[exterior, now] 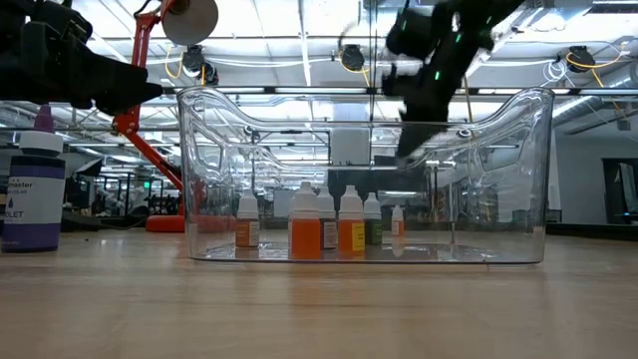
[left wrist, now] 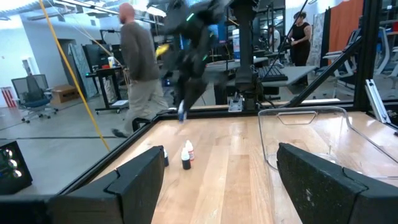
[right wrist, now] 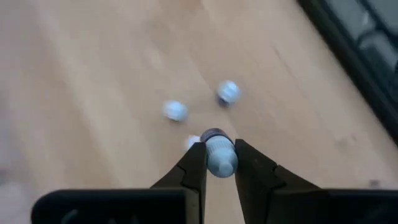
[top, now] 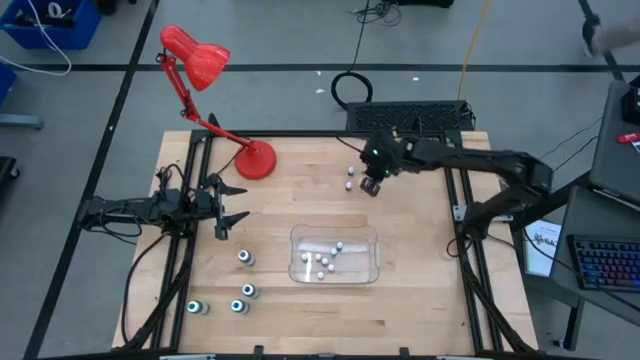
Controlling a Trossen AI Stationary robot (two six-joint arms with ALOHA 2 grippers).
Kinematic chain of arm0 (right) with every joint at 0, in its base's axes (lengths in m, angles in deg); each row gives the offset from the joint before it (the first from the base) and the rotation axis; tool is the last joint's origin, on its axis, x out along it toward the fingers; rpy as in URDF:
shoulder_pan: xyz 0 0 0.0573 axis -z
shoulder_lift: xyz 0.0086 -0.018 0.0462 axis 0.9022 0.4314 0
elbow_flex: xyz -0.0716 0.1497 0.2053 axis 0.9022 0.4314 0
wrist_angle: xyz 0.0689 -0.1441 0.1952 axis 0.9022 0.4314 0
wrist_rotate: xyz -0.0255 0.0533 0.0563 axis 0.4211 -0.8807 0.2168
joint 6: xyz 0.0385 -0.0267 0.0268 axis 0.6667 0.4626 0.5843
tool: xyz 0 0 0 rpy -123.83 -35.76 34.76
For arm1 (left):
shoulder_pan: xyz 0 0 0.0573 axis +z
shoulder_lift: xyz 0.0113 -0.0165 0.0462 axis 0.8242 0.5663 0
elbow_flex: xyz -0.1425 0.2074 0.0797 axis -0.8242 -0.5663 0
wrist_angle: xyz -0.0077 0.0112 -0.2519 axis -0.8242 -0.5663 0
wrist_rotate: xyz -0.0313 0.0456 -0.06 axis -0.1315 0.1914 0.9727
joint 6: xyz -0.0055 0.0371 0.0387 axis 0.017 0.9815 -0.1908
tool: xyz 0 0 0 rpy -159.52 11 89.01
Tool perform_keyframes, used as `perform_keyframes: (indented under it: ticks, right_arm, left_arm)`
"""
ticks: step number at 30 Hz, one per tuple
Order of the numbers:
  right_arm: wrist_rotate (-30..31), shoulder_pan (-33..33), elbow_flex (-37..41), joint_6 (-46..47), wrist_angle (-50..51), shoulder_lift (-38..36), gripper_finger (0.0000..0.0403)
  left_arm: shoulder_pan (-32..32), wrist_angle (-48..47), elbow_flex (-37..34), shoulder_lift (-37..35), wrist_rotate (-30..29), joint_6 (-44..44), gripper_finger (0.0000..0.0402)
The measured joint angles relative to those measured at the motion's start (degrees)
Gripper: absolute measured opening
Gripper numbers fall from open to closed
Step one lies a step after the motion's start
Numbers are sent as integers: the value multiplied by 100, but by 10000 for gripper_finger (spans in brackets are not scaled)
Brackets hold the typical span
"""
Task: Pick & Place food coloring
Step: Put the small blue food coloring bottle into the transparent bin
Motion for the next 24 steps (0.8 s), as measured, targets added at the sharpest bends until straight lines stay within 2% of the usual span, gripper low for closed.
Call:
perform_keyframes:
  ticks: [5,10,13,17,21,24]
  right_arm:
    - [380,-1280,-2,394,-173,-666,46]
    - [747,-2703,-233,720,-272,-631,46]
    - [780,-3319,-680,960,50,-325,46]
    - [1229,-3929,-1630,1154,1031,392,46]
    - [1350,-4228,-2620,1241,2081,1273,46]
    - [1338,-4291,-3099,1182,2454,1891,46]
  left_arm:
    - [-2,-2,0,0,0,0,306]
    - [-2,0,0,2,0,0,306]
    - [-1,-1,0,0,1,0,306]
    - [-1,2,2,-1,0,0,306]
    - [1,2,0,2,4,0,306]
    - [-1,2,2,2,7,0,306]
